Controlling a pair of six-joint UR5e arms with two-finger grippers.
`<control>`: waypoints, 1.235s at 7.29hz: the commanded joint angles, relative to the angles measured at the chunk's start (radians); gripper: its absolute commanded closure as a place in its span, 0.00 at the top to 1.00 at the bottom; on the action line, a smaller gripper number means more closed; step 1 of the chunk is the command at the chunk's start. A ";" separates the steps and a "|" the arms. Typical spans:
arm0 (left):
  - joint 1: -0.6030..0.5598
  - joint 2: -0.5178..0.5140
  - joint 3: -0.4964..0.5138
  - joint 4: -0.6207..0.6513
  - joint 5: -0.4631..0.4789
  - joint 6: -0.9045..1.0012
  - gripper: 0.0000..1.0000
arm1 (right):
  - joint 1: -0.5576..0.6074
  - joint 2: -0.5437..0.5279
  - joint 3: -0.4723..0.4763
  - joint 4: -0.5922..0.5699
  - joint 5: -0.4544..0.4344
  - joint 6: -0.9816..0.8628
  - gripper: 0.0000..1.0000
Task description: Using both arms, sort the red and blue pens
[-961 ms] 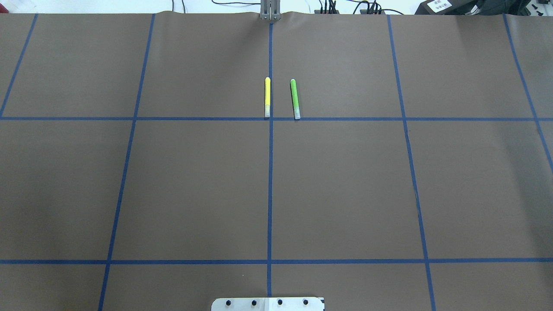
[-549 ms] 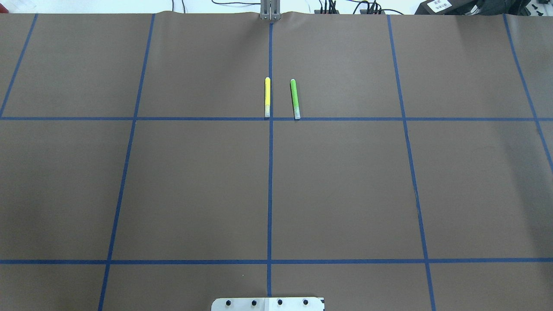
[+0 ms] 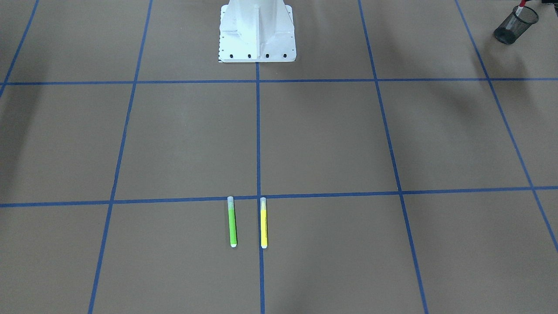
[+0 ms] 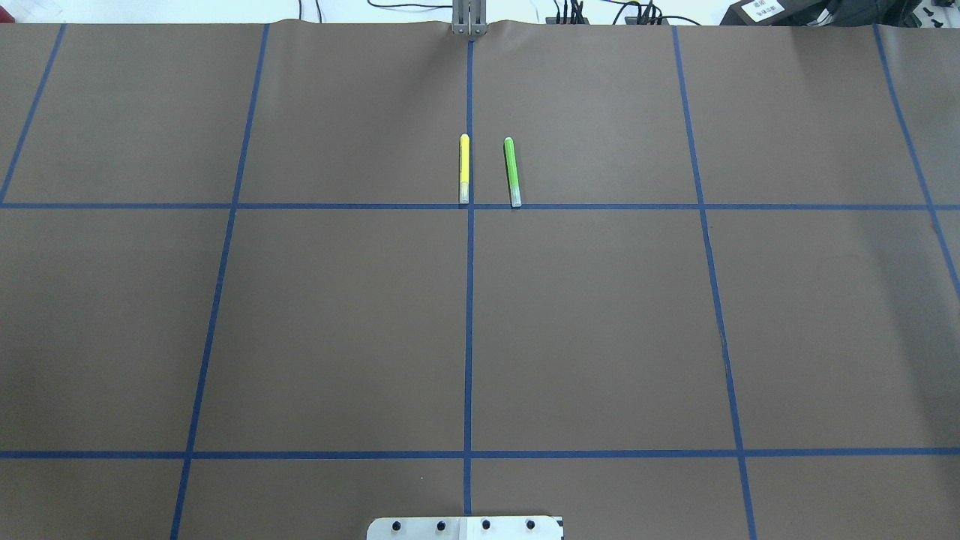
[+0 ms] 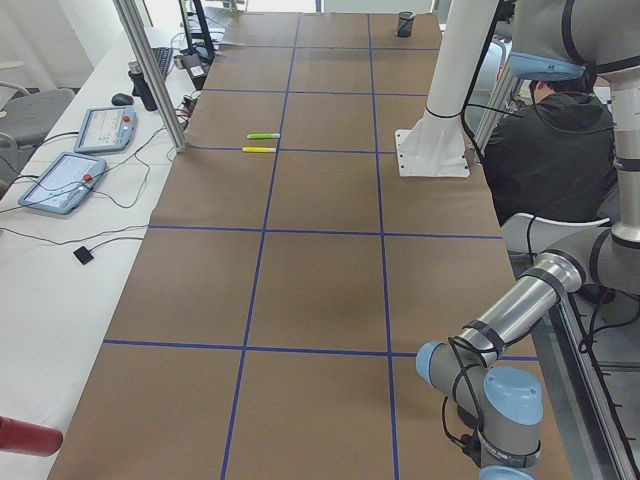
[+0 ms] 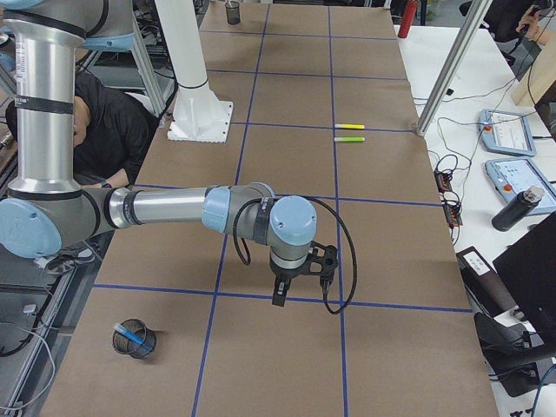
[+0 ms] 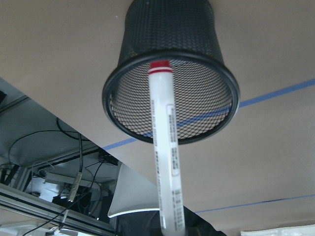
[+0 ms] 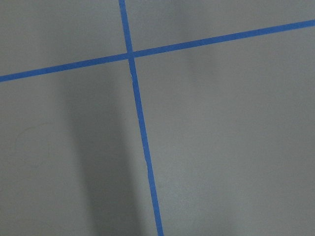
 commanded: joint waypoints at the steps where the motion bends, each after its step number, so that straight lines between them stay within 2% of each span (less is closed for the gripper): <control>1: 0.001 -0.043 -0.001 -0.025 -0.017 0.002 1.00 | -0.019 0.002 0.004 0.000 -0.001 -0.002 1.00; 2: 0.001 -0.100 -0.009 -0.068 -0.016 0.003 1.00 | -0.027 0.002 0.033 0.000 0.001 0.000 1.00; 4: 0.002 -0.290 -0.010 -0.151 -0.016 0.002 1.00 | -0.042 0.009 0.050 0.018 0.030 0.000 1.00; 5: 0.007 -0.354 -0.028 -0.223 -0.014 0.003 1.00 | -0.050 0.011 0.042 0.126 0.030 -0.009 1.00; 6: 0.016 -0.358 -0.089 -0.369 -0.014 0.005 1.00 | -0.058 0.005 0.039 0.211 0.034 0.000 1.00; 7: 0.050 -0.361 -0.104 -0.565 -0.017 0.005 1.00 | -0.096 0.008 0.025 0.218 0.028 0.002 1.00; 8: 0.149 -0.361 -0.113 -0.752 -0.019 -0.012 1.00 | -0.128 0.025 0.016 0.218 0.022 -0.002 1.00; 9: 0.188 -0.363 -0.113 -0.877 -0.017 -0.027 1.00 | -0.131 0.032 0.013 0.215 0.019 -0.003 1.00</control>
